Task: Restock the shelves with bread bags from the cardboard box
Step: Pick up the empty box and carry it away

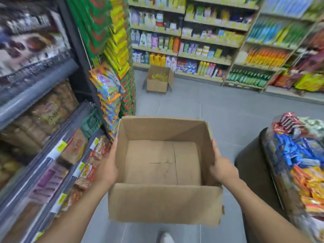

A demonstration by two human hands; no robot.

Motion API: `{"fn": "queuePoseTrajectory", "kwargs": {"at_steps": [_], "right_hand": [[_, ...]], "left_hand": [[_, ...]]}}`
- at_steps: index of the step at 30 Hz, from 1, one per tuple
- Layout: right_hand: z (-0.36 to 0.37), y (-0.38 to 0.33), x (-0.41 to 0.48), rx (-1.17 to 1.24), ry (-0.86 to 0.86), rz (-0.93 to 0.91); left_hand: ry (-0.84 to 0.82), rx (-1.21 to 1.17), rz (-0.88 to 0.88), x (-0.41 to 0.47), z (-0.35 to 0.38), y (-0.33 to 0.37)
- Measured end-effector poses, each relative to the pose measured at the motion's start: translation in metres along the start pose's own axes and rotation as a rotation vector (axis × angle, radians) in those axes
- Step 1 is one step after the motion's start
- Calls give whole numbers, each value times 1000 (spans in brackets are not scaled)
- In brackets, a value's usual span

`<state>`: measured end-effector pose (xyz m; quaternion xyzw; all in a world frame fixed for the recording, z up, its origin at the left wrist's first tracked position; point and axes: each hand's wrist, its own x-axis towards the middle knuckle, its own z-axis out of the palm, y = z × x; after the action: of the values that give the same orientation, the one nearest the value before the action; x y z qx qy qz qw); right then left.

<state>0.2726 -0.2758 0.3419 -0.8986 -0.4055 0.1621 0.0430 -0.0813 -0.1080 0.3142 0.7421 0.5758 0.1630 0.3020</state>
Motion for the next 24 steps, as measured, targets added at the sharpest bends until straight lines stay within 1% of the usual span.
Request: {"fn": "queuePoseTrajectory", "kwargs": {"at_steps": [3, 5, 8, 10, 13, 17, 20, 24], "right_hand": [[-62, -21, -25, -18, 26, -93], [-88, -33, -27, -32, 34, -179], [-105, -51, -22, -19, 81, -255], [-109, -62, -15, 20, 94, -353], [-117, -82, -8, 11, 85, -508], [-128, -119, -15, -23, 55, -635], [-122, -149, -23, -50, 9, -763], [-106, -195, -57, -43, -77, -951]], "left_hand": [[45, 11, -8, -25, -55, 23], [74, -2, -16, -34, -82, 32], [176, -26, 3, -50, -116, 42], [240, -38, 5, -65, -135, 50], [296, 7, -103, -91, -153, 52], [399, 49, -209, -138, -169, 39], [495, 63, -298, -185, -180, 22], [624, 76, -426, -267, -187, 6]]}}
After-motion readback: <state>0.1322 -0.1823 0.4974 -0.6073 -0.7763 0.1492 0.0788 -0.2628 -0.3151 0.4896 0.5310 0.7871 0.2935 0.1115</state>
